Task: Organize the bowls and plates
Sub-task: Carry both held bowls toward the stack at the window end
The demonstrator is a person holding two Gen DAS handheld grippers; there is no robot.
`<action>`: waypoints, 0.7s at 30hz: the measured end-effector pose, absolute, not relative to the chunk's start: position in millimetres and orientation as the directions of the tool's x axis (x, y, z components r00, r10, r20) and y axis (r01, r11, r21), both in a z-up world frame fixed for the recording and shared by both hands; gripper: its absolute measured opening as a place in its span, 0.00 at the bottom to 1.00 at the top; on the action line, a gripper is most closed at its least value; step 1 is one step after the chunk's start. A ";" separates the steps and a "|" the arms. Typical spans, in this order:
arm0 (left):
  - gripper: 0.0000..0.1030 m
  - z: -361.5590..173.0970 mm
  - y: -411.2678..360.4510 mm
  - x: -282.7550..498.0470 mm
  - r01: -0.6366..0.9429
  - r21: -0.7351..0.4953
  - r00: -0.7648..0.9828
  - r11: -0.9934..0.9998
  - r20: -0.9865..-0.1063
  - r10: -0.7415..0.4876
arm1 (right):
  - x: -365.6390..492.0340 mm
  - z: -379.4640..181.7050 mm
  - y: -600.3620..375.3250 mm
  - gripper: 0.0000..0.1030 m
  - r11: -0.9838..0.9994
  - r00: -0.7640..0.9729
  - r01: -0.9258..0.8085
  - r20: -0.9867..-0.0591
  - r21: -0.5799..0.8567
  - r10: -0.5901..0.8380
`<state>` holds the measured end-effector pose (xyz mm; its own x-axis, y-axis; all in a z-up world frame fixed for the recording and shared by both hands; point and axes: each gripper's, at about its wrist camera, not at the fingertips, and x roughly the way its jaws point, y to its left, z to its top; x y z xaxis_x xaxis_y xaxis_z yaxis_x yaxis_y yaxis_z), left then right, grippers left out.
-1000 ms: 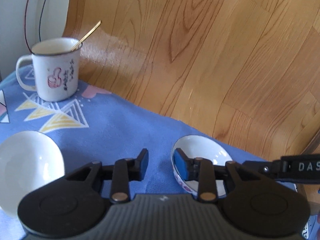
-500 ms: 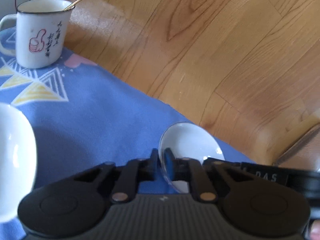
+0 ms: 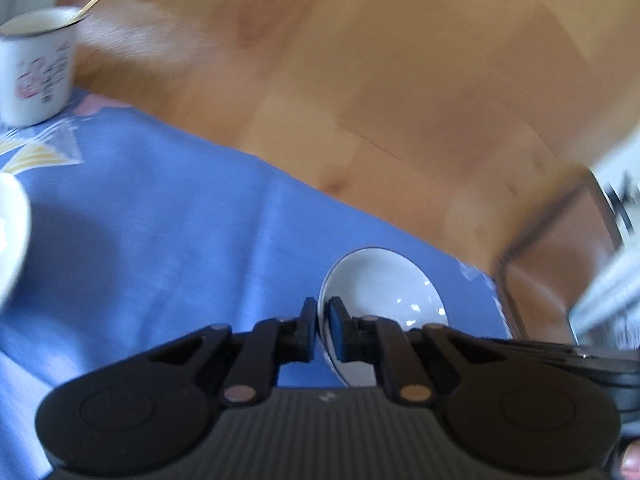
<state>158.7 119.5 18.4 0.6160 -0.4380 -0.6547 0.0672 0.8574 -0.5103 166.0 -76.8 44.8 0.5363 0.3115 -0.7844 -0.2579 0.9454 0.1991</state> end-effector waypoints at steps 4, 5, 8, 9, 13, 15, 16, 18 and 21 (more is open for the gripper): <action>0.08 20.2 81.5 132.7 0.160 -0.479 0.575 0.863 -0.666 -0.476 | 134.6 46.5 -112.5 0.12 0.957 0.536 -0.214 -0.796 0.197 0.283; 0.08 19.2 73.1 123.6 0.178 -0.469 0.564 0.865 -0.672 -0.480 | 127.1 45.1 -121.5 0.12 0.959 0.531 -0.199 -0.800 0.203 0.279; 0.08 15.6 58.7 98.7 0.202 -0.454 0.547 0.868 -0.683 -0.484 | 103.3 37.4 -144.6 0.11 0.957 0.512 -0.157 -0.808 0.243 0.290; 0.08 13.7 56.0 90.1 0.203 -0.453 0.543 0.868 -0.686 -0.484 | 94.5 34.1 -149.4 0.11 0.956 0.507 -0.150 -0.810 0.253 0.295; 0.08 15.6 47.3 54.0 0.202 -0.434 0.559 0.878 -0.685 -0.467 | 61.8 27.7 -158.4 0.11 0.947 0.500 -0.151 -0.805 0.283 0.320; 0.08 19.1 44.4 40.7 0.200 -0.431 0.564 0.880 -0.684 -0.463 | 48.3 27.5 -161.3 0.11 0.942 0.499 -0.157 -0.799 0.297 0.335; 0.08 20.3 42.7 34.1 0.199 -0.431 0.565 0.880 -0.683 -0.462 | 41.6 28.3 -164.8 0.11 0.939 0.499 -0.162 -0.796 0.302 0.342; 0.08 22.6 40.2 23.6 0.199 -0.424 0.567 0.883 -0.685 -0.457 | 29.9 28.6 -169.0 0.11 0.934 0.498 -0.172 -0.791 0.312 0.356; 0.08 22.7 35.1 8.6 0.202 -0.400 0.574 0.894 -0.691 -0.439 | 15.8 26.1 -176.9 0.11 0.926 0.495 -0.182 -0.783 0.331 0.377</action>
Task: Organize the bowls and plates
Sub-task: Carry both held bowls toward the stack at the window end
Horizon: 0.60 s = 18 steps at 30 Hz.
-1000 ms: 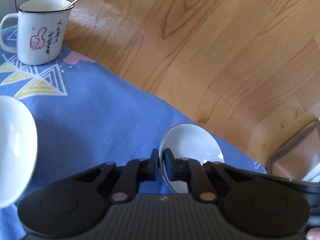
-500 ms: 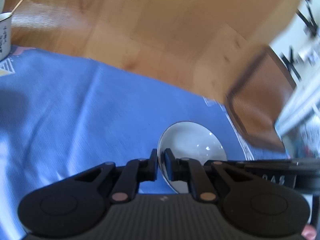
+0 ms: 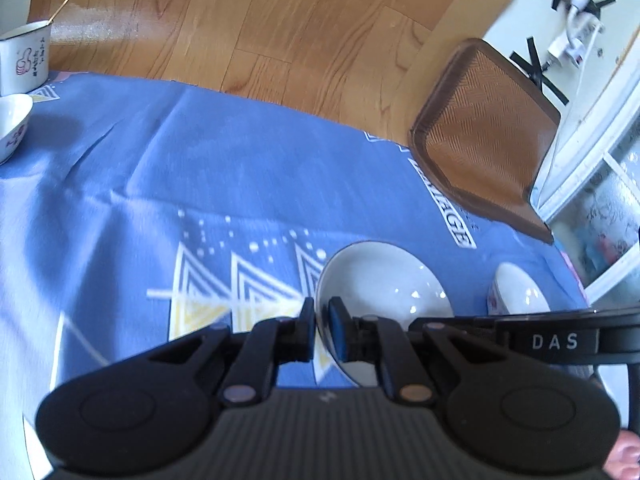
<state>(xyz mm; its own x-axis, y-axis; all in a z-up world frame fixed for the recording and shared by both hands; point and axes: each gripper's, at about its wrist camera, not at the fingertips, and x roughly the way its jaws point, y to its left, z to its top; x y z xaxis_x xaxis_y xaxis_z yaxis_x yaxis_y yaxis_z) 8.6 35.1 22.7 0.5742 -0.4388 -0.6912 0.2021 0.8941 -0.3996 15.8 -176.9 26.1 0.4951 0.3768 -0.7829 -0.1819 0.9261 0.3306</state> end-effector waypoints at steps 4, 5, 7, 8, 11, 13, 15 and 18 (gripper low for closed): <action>0.09 23.3 28.0 -5.4 0.207 -0.366 0.584 0.907 -0.698 -0.415 | 2.2 20.1 -183.2 0.11 0.918 0.491 -0.189 -0.776 0.350 0.397; 0.09 24.1 25.8 -7.2 0.208 -0.355 0.588 0.911 -0.699 -0.406 | -0.5 19.3 -185.6 0.11 0.915 0.492 -0.190 -0.772 0.355 0.402; 0.10 24.1 21.6 -11.3 0.209 -0.334 0.597 0.919 -0.700 -0.391 | -2.8 18.4 -187.9 0.11 0.911 0.492 -0.186 -0.768 0.367 0.410; 0.10 24.1 19.7 -12.4 0.209 -0.323 0.604 0.923 -0.700 -0.381 | -3.2 17.9 -188.7 0.11 0.909 0.493 -0.185 -0.766 0.372 0.414; 0.11 23.7 15.9 -14.8 0.204 -0.294 0.620 0.934 -0.700 -0.356 | -4.7 16.7 -191.2 0.12 0.904 0.495 -0.186 -0.758 0.385 0.424; 0.12 23.4 14.0 -15.4 0.202 -0.280 0.625 0.939 -0.701 -0.343 | -3.5 16.3 -191.4 0.13 0.901 0.497 -0.187 -0.753 0.392 0.431; 0.12 23.5 12.7 -15.8 0.201 -0.272 0.628 0.941 -0.702 -0.337 | -3.3 16.0 -192.8 0.14 0.898 0.496 -0.190 -0.750 0.397 0.437; 0.12 23.6 11.9 -16.4 0.202 -0.265 0.631 0.943 -0.701 -0.332 | -4.9 15.8 -193.7 0.14 0.896 0.496 -0.196 -0.748 0.398 0.440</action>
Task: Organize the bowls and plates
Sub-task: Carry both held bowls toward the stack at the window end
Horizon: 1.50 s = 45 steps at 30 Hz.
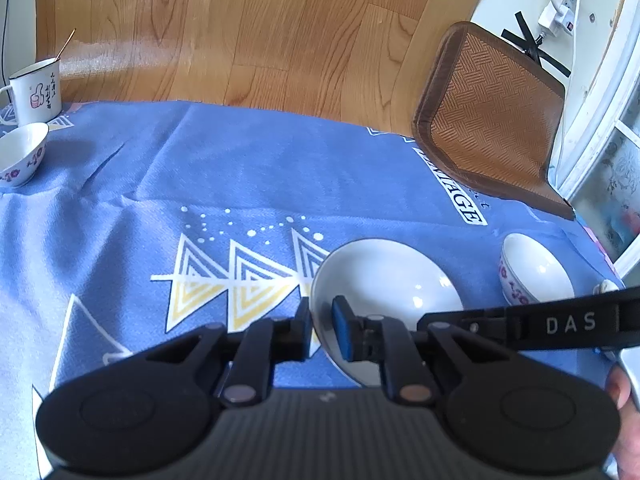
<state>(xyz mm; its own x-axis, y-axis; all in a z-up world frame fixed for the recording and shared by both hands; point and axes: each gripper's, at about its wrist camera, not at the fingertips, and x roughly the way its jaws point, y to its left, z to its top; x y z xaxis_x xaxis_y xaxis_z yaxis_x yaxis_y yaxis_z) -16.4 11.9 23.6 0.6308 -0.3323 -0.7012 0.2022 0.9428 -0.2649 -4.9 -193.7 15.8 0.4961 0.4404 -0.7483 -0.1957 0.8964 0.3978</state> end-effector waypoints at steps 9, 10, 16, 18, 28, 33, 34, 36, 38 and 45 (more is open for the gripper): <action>0.13 22.3 13.4 -17.5 0.205 -0.268 0.629 0.942 -0.701 -0.336 | -5.6 18.0 -191.9 0.15 0.898 0.499 -0.204 -0.748 0.390 0.438; 0.13 22.0 13.4 -17.5 0.206 -0.269 0.626 0.941 -0.702 -0.338 | -5.9 18.7 -192.0 0.15 0.899 0.501 -0.206 -0.748 0.386 0.436; 0.15 20.8 12.3 -18.0 0.207 -0.271 0.622 0.940 -0.705 -0.340 | -8.3 26.5 -193.6 0.15 0.907 0.527 -0.220 -0.739 0.359 0.420; 0.14 20.5 12.2 -18.2 0.207 -0.273 0.621 0.939 -0.705 -0.342 | -8.6 27.0 -194.1 0.13 0.906 0.528 -0.227 -0.737 0.357 0.422; 0.11 48.9 9.2 -20.4 0.245 -0.314 0.624 0.917 -0.673 -0.397 | -12.8 39.5 -201.4 0.08 0.909 0.567 -0.250 -0.711 0.333 0.416; 0.11 83.3 -27.3 -19.1 0.336 -0.319 0.629 0.886 -0.624 -0.463 | -27.9 70.4 -228.2 0.08 0.929 0.652 -0.235 -0.662 0.288 0.370; 0.11 87.7 -37.5 -19.3 0.357 -0.318 0.625 0.878 -0.617 -0.477 | -31.6 74.5 -236.7 0.08 0.934 0.668 -0.222 -0.654 0.279 0.354; 0.11 93.1 -60.3 -17.8 0.397 -0.316 0.609 0.862 -0.612 -0.505 | -39.1 78.5 -255.8 0.09 0.944 0.694 -0.185 -0.645 0.271 0.321; 0.11 93.0 -81.1 -13.1 0.428 -0.324 0.582 0.844 -0.616 -0.531 | -46.2 79.0 -275.2 0.09 0.953 0.713 -0.141 -0.641 0.267 0.285; 0.11 68.2 -126.0 2.5 0.442 -0.328 0.500 0.835 -0.682 -0.533 | -53.5 59.8 -318.9 0.09 0.959 0.718 -0.027 -0.662 0.282 0.215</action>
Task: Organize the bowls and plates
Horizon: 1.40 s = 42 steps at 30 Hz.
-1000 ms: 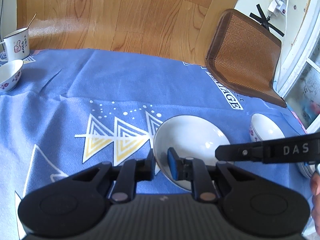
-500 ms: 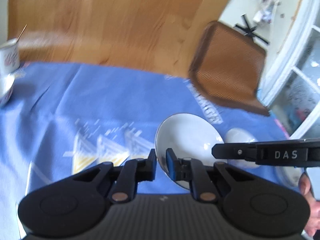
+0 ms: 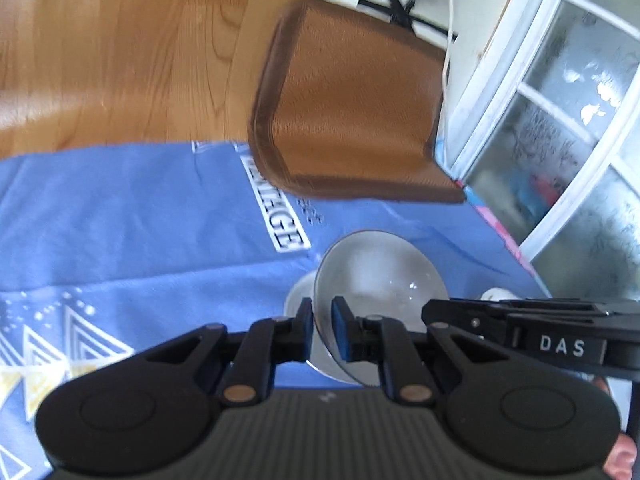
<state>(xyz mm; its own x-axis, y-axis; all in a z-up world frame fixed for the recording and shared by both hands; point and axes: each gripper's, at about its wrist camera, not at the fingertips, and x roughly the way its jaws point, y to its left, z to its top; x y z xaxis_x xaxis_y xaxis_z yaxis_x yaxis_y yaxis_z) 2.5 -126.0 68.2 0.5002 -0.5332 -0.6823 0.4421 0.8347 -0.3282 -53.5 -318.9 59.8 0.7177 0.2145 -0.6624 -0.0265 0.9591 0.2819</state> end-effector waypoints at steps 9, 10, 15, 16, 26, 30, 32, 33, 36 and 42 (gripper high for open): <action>0.28 64.9 -126.2 4.7 0.427 -0.281 0.536 0.859 -0.686 -0.491 | -41.5 39.0 -322.3 0.12 0.957 0.705 -0.011 -0.677 0.290 0.213; 0.28 67.7 -125.9 3.8 0.432 -0.269 0.548 0.861 -0.680 -0.488 | -42.4 39.5 -323.6 0.12 0.958 0.713 -0.009 -0.670 0.287 0.207; 0.28 75.0 -108.8 -0.6 0.424 -0.267 0.578 0.865 -0.655 -0.486 | -45.2 45.4 -325.8 0.12 0.966 0.749 -0.001 -0.640 0.257 0.171; 0.28 74.1 -103.0 -2.0 0.418 -0.266 0.583 0.869 -0.655 -0.481 | -48.4 49.6 -325.3 0.12 0.968 0.766 -0.001 -0.622 0.251 0.162; 0.27 46.9 3.7 -12.2 0.259 -0.247 0.647 0.934 -0.674 -0.357 | -53.4 61.9 -257.7 0.12 0.932 0.726 -0.213 -0.591 0.292 0.351; 0.27 37.2 71.5 -16.3 0.125 -0.253 0.689 0.959 -0.674 -0.268 | -36.8 47.9 -208.3 0.12 0.901 0.644 -0.288 -0.630 0.325 0.434; 0.27 32.9 105.3 -17.2 0.048 -0.258 0.706 0.965 -0.674 -0.215 | -31.6 42.6 -183.5 0.12 0.886 0.618 -0.318 -0.634 0.338 0.464; 0.27 31.0 122.9 -17.2 0.008 -0.263 0.714 0.965 -0.674 -0.190 | -27.6 39.4 -171.9 0.12 0.876 0.605 -0.329 -0.633 0.353 0.483; 0.27 26.3 172.8 -16.8 -0.132 -0.272 0.742 0.953 -0.664 -0.087 | -16.3 33.0 -139.1 0.12 0.846 0.577 -0.365 -0.618 0.389 0.534; 0.26 6.5 234.6 -17.2 -0.332 -0.291 0.758 0.897 -0.648 0.071 | -0.8 22.4 -82.2 0.12 0.779 0.603 -0.451 -0.494 0.436 0.626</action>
<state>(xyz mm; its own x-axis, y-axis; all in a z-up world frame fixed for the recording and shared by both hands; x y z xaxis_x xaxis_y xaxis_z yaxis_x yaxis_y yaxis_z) -17.2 234.6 6.5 0.7585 0.0710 -0.6478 -0.3323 0.8973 -0.2907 -0.8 -82.2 22.4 0.6035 0.6259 -0.4940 -0.4509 0.7788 0.4361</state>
